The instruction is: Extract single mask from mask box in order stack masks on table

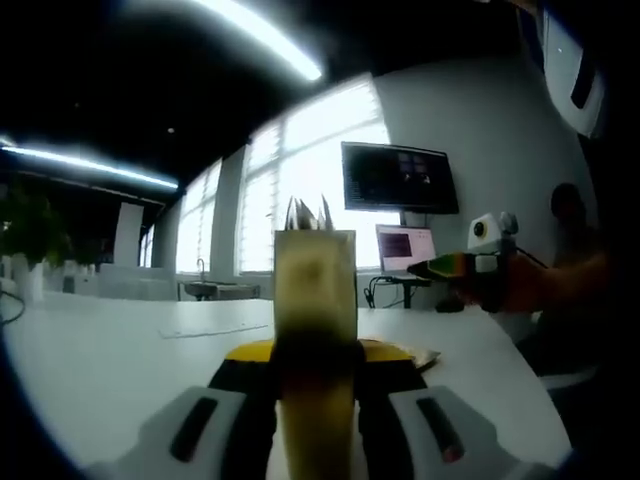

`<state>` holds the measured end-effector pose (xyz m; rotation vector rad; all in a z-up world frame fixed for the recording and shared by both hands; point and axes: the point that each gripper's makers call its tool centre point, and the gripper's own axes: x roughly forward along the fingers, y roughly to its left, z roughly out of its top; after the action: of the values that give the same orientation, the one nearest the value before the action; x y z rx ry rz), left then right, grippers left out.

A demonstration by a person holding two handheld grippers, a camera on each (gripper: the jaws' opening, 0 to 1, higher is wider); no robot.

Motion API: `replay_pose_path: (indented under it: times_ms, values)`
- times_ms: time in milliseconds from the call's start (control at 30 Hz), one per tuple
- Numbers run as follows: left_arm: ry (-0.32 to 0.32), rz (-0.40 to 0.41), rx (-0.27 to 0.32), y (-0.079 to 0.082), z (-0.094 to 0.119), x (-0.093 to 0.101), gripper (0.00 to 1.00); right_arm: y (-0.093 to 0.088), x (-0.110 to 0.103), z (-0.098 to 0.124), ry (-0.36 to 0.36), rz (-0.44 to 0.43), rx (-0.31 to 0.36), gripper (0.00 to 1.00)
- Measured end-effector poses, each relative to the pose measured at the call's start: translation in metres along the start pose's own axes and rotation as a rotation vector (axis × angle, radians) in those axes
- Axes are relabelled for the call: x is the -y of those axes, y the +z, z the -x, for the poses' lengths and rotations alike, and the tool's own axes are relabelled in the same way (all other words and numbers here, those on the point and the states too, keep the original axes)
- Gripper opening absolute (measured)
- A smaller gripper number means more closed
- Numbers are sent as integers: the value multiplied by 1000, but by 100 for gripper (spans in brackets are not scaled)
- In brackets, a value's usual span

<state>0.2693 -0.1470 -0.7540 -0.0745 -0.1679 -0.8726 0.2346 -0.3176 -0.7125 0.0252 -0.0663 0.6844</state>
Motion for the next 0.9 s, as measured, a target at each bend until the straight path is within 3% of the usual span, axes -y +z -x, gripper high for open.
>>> replay_pose_path:
  times_ms: [433, 633, 900]
  values:
    - [-3, -34, 8, 0, 0, 2, 31, 24, -11, -5, 46, 37, 11, 25]
    - [-3, -53, 7, 0, 1, 2, 31, 44, -13, -10, 57, 34, 58, 24]
    - [-2, -60, 4, 0, 1, 1, 32, 54, -18, -26, 106, 107, 13, 24]
